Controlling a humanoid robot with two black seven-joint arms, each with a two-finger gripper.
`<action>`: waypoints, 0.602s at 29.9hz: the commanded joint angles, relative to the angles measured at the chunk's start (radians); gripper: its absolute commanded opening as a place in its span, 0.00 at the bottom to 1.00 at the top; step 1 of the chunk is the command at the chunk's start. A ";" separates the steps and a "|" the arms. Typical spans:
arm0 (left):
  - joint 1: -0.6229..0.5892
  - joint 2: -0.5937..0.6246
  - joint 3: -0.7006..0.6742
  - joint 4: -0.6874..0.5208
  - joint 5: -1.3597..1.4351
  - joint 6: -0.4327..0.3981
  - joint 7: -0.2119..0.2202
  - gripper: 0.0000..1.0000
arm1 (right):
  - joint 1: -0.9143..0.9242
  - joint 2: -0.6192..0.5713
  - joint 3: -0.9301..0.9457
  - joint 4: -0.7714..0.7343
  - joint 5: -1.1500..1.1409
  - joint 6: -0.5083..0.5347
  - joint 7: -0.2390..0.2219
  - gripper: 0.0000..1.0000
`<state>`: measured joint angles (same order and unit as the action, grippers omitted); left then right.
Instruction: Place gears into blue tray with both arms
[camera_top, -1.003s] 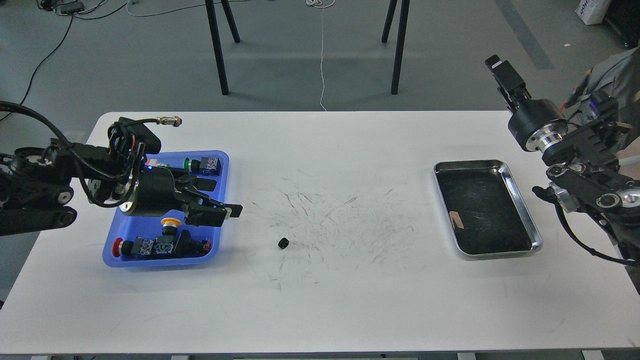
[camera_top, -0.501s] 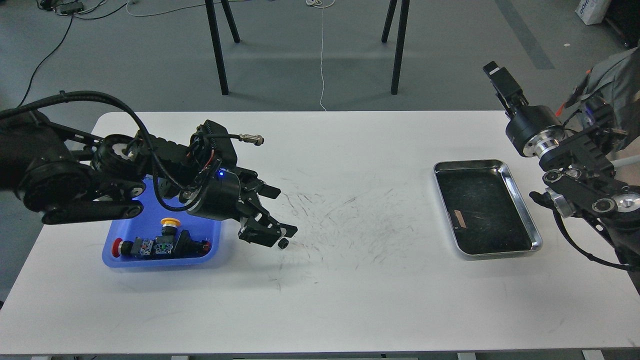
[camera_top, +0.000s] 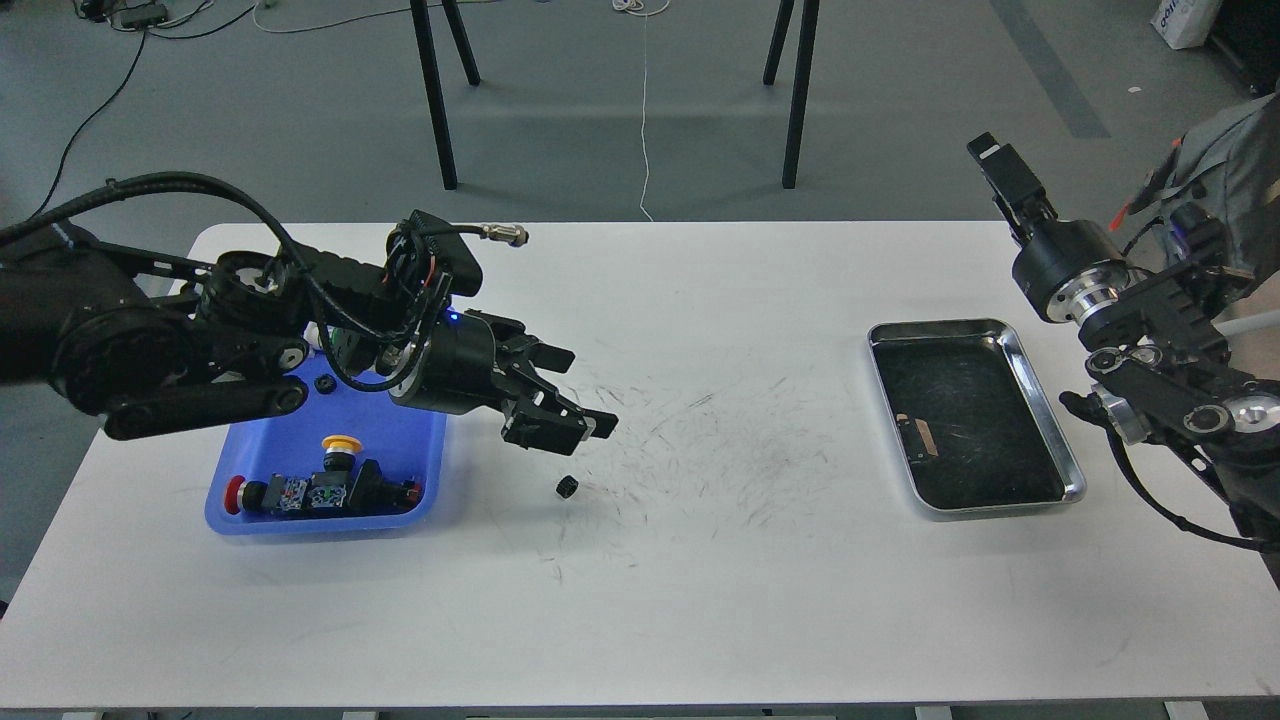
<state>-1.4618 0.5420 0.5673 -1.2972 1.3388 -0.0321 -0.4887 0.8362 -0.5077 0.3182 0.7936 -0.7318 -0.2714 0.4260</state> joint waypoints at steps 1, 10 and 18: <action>0.034 -0.004 -0.006 0.019 0.008 -0.006 0.000 1.00 | -0.002 0.000 0.004 0.001 0.002 0.000 -0.001 0.92; 0.075 -0.043 0.048 0.093 0.112 -0.032 0.000 1.00 | -0.022 0.001 0.013 -0.001 0.003 0.000 -0.001 0.93; 0.075 -0.073 0.065 0.110 0.138 -0.055 0.000 1.00 | -0.023 0.000 0.012 -0.002 0.003 -0.002 0.000 0.93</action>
<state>-1.3870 0.4776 0.6311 -1.1910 1.4745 -0.0799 -0.4886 0.8146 -0.5073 0.3314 0.7930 -0.7285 -0.2740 0.4248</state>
